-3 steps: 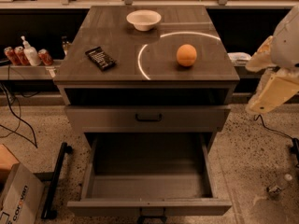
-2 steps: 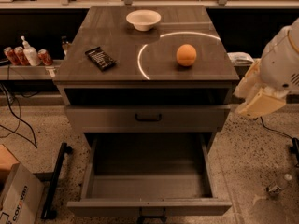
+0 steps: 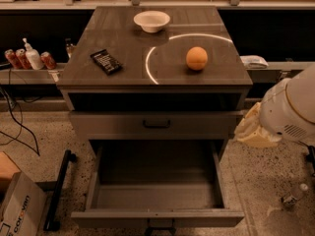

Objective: Close middle drawer

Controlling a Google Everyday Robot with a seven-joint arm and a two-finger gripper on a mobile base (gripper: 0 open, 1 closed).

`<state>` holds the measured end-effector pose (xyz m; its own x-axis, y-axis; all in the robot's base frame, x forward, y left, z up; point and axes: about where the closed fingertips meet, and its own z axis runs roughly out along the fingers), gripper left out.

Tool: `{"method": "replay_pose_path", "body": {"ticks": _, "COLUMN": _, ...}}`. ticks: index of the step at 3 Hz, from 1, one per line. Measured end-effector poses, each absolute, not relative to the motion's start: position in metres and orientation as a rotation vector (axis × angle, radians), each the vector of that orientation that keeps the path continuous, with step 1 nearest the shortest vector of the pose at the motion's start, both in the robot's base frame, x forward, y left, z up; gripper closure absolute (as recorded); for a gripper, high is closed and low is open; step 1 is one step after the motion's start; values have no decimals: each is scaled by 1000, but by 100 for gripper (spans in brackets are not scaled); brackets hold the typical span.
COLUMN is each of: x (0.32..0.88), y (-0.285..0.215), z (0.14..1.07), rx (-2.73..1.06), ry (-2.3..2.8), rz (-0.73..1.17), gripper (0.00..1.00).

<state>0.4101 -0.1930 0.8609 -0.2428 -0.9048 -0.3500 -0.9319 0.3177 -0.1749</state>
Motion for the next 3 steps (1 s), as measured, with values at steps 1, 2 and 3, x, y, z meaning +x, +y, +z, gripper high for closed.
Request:
{"method": "replay_pose_path", "body": {"ticks": 1, "x": 412, "y": -192, "z": 860, "rx": -1623, "ry": 2200, "rz": 88, "gripper": 100}}
{"method": "replay_pose_path", "body": {"ticks": 2, "x": 410, "y": -185, "z": 844, "rx": -1628, "ry": 2222, "rz": 102, "gripper": 100}}
{"method": "replay_pose_path", "body": {"ticks": 3, "x": 405, "y": -173, "z": 806, "rx": -1622, "ry": 2206, "rz": 202, "gripper": 100}}
